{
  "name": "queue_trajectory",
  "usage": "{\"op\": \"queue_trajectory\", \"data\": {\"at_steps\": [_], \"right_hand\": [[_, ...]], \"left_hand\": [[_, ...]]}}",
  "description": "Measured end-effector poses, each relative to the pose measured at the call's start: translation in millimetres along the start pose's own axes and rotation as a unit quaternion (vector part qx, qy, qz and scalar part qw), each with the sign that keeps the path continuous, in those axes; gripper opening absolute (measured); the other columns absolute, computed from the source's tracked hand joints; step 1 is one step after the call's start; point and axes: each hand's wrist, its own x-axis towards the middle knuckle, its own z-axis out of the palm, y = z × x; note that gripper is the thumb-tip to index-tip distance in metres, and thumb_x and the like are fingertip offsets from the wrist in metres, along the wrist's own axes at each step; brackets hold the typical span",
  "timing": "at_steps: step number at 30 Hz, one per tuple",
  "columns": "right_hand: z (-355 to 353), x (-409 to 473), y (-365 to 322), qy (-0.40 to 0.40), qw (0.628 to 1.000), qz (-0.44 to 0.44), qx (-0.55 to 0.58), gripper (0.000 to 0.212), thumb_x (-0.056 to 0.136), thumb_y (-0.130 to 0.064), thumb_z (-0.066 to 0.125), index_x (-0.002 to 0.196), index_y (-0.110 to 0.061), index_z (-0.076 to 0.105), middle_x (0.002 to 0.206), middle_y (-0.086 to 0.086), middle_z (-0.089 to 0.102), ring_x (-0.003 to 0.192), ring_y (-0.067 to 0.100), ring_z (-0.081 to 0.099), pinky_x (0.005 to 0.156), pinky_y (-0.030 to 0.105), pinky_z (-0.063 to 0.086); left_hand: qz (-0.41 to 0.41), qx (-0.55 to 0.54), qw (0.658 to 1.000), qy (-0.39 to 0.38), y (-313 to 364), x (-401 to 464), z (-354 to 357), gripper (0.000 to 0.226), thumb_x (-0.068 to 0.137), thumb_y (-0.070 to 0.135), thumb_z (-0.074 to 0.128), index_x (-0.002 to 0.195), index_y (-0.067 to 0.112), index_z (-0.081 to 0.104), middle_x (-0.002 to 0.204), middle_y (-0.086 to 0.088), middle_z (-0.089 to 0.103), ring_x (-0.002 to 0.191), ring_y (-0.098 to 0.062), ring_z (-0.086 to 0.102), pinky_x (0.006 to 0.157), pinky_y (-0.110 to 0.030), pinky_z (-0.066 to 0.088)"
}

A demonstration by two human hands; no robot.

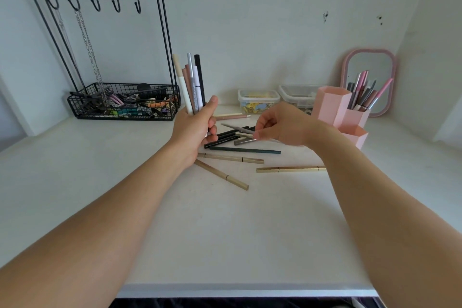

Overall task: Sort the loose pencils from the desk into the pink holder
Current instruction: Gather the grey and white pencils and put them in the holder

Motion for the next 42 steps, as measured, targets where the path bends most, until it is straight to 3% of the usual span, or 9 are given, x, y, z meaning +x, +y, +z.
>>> {"op": "queue_trajectory", "data": {"at_steps": [5,9,17,21,25,30,36,39,42], "right_hand": [[7.3,1.0,-6.2,0.079,0.985,0.006,0.155,0.005,0.086,-0.016,0.075,0.083,-0.013,0.071,0.076,0.005,0.065,0.057,0.009,0.050,0.057,0.020,0.042],[18.5,1.8,-22.7,0.091,0.900,-0.024,0.427,0.010,0.092,-0.010,0.067,0.101,-0.006,0.069,0.080,0.010,0.065,0.056,0.009,0.051,0.050,0.019,0.043],[34.6,-0.8,-34.9,0.076,0.859,-0.042,0.504,0.006,0.091,-0.002,0.066,0.097,-0.002,0.064,0.077,0.009,0.069,0.071,0.018,0.068,0.069,0.025,0.057],[31.3,-6.7,-38.6,0.064,0.870,-0.035,0.487,0.011,0.086,0.002,0.069,0.096,0.004,0.065,0.079,0.016,0.070,0.064,0.030,0.067,0.064,0.036,0.061],[31.5,-5.9,-36.0,0.051,0.891,-0.008,0.452,0.016,0.084,-0.004,0.073,0.097,0.004,0.068,0.085,0.023,0.070,0.074,0.039,0.065,0.087,0.059,0.051],[29.7,-5.6,-35.5,0.077,0.909,0.000,0.410,0.013,0.082,-0.010,0.077,0.091,-0.002,0.073,0.078,0.021,0.071,0.068,0.024,0.066,0.072,0.033,0.044],[28.5,-3.1,-31.9,0.061,0.926,-0.028,0.372,0.025,0.084,-0.019,0.078,0.096,0.002,0.071,0.079,0.024,0.069,0.069,0.021,0.059,0.059,0.023,0.044],[16.4,-0.1,-22.1,0.112,0.966,-0.026,0.232,0.021,0.082,-0.027,0.079,0.091,-0.008,0.076,0.073,0.005,0.068,0.061,0.007,0.055,0.057,0.018,0.045],[6.3,-1.3,-10.2,0.026,0.997,-0.043,0.062,0.013,0.078,-0.027,0.082,0.085,-0.016,0.079,0.083,-0.002,0.075,0.071,0.005,0.063,0.070,0.020,0.047]], "left_hand": [[-0.010,0.002,1.000,-0.014,0.5,-2.8,2.7,0.029,0.092,0.040,0.071,0.081,0.020,0.053,0.054,0.004,0.046,0.050,-0.012,0.047,0.047,-0.024,0.046],[-0.014,-0.007,0.998,-0.058,1.0,-7.7,7.3,0.029,0.087,0.040,0.076,0.078,0.021,0.057,0.056,0.003,0.039,0.050,-0.012,0.037,0.044,-0.022,0.033],[-0.001,0.008,0.992,-0.130,-0.3,-11.7,7.9,0.049,0.059,0.036,0.088,0.093,0.011,0.064,0.058,0.005,0.051,0.047,-0.010,0.041,0.039,-0.018,0.027],[0.006,0.076,0.984,-0.162,-4.1,-12.2,8.2,0.045,0.058,0.023,0.097,0.089,0.015,0.066,0.060,0.004,0.057,0.049,-0.011,0.047,0.040,-0.018,0.032],[0.018,0.127,0.981,-0.145,-6.4,-13.1,9.4,0.023,0.078,0.017,0.085,0.090,0.012,0.067,0.064,-0.007,0.058,0.052,-0.015,0.051,0.043,-0.021,0.031],[0.018,0.138,0.981,-0.134,-5.6,-12.5,11.5,0.013,0.087,0.020,0.075,0.086,0.016,0.062,0.055,0.001,0.052,0.051,-0.015,0.054,0.040,-0.020,0.030],[0.028,0.127,0.981,-0.144,-6.8,-11.8,10.7,0.014,0.094,0.022,0.067,0.084,0.015,0.061,0.058,0.002,0.054,0.056,-0.016,0.056,0.043,-0.024,0.040],[0.030,0.081,0.990,-0.111,-4.9,-7.5,7.1,0.017,0.094,0.026,0.070,0.086,0.018,0.057,0.059,0.003,0.050,0.052,-0.013,0.049,0.041,-0.022,0.033],[0.029,0.020,0.998,-0.049,-0.7,-1.0,1.1,0.021,0.094,0.025,0.071,0.085,0.019,0.053,0.058,0.004,0.047,0.049,-0.011,0.044,0.038,-0.018,0.028]]}}
